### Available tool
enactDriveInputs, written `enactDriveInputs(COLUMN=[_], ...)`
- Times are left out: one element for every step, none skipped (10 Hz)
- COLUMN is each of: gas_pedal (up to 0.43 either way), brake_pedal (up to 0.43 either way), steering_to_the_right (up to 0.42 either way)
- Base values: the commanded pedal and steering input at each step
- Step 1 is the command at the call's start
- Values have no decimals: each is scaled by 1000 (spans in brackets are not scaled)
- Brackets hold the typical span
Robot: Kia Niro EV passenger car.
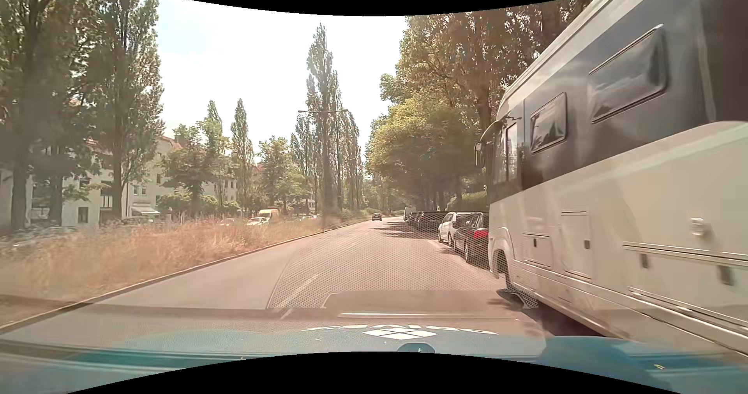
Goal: Follow the waypoints while adhering to traffic rules and regulations
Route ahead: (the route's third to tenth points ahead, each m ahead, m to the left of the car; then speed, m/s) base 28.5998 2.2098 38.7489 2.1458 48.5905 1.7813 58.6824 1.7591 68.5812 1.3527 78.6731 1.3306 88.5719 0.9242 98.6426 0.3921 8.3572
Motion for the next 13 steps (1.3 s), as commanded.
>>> enactDriveInputs(gas_pedal=[831,831,831,831,799,732,681,681,661,642,579,512,461], brake_pedal=[0,0,0,0,0,0,0,0,0,0,0,0,0], steering_to_the_right=[-8,-9,-9,-8,-8,-8,-8,-5,-3,0,1,3,3])
